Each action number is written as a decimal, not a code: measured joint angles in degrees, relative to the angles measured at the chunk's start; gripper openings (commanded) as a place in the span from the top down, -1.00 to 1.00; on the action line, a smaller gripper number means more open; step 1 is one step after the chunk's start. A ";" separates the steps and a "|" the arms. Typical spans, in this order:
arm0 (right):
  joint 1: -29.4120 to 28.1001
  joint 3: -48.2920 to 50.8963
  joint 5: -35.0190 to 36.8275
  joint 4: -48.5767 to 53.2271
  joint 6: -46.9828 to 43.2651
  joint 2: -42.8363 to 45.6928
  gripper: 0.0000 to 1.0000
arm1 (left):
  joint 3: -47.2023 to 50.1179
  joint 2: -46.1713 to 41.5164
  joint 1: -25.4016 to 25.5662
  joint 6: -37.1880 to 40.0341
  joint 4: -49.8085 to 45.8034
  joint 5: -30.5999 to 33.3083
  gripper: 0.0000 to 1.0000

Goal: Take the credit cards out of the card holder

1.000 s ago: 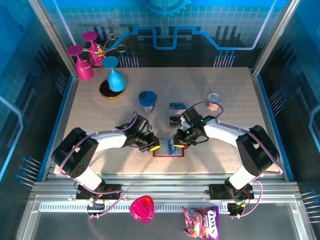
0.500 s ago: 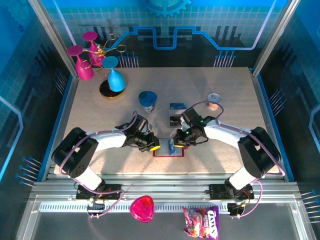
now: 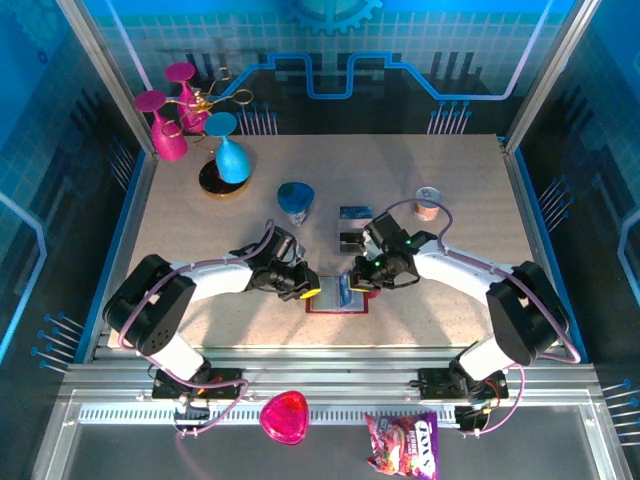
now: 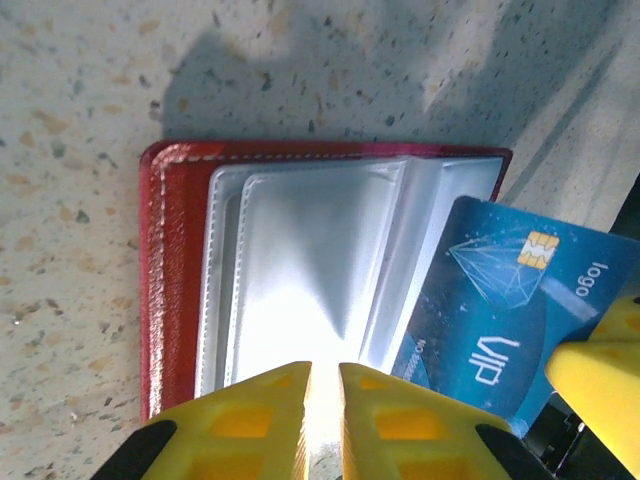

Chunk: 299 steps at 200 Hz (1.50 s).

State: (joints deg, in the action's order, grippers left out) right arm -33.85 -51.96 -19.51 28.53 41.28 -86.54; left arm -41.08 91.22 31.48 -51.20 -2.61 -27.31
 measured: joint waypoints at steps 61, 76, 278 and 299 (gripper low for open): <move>0.00 -5.20 1.55 6.82 -12.11 1.86 1.00 | -0.48 -0.02 -1.20 0.37 -0.13 0.07 0.71; 0.00 -6.73 1.66 9.22 -17.31 1.90 1.00 | -0.48 -0.09 -1.49 0.37 -0.13 0.11 0.70; 0.44 -28.79 17.00 34.95 -80.63 -4.22 1.00 | 0.81 -6.60 -2.47 0.35 -0.83 2.71 0.66; 1.20 -32.22 17.46 36.50 -82.86 -6.95 1.00 | 1.29 -7.80 -2.51 0.35 -1.68 3.13 0.66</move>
State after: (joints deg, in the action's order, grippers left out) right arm -32.64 -84.18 -2.04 65.04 -41.58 -93.49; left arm -39.79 83.42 28.97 -50.85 -4.29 -24.18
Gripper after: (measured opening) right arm 0.044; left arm 0.169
